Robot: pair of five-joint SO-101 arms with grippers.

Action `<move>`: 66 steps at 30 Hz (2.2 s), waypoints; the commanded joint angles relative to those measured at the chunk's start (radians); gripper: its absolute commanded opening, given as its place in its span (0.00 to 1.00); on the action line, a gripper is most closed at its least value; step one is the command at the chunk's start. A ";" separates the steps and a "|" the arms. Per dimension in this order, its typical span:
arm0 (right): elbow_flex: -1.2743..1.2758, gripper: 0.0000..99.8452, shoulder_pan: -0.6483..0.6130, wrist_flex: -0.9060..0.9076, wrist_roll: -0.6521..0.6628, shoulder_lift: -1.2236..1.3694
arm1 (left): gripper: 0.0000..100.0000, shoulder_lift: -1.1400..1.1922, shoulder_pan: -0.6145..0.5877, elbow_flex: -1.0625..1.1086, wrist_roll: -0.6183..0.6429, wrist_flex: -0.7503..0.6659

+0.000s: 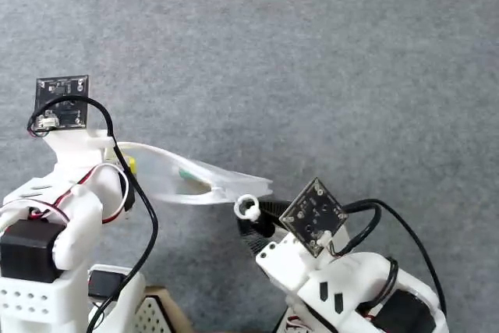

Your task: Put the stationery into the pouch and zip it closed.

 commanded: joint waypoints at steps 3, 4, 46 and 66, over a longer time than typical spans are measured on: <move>-0.051 0.01 0.014 0.021 0.008 0.001 | 0.03 0.002 -0.008 -0.018 0.005 -0.025; -0.074 0.01 0.014 0.028 0.008 0.001 | 0.03 0.002 -0.008 -0.018 0.005 -0.025; -0.668 0.01 0.074 -0.008 0.008 0.245 | 0.03 0.000 0.173 -0.476 0.003 -0.015; -0.615 0.01 0.075 -0.002 0.008 0.246 | 0.03 0.002 0.182 -0.386 0.005 0.055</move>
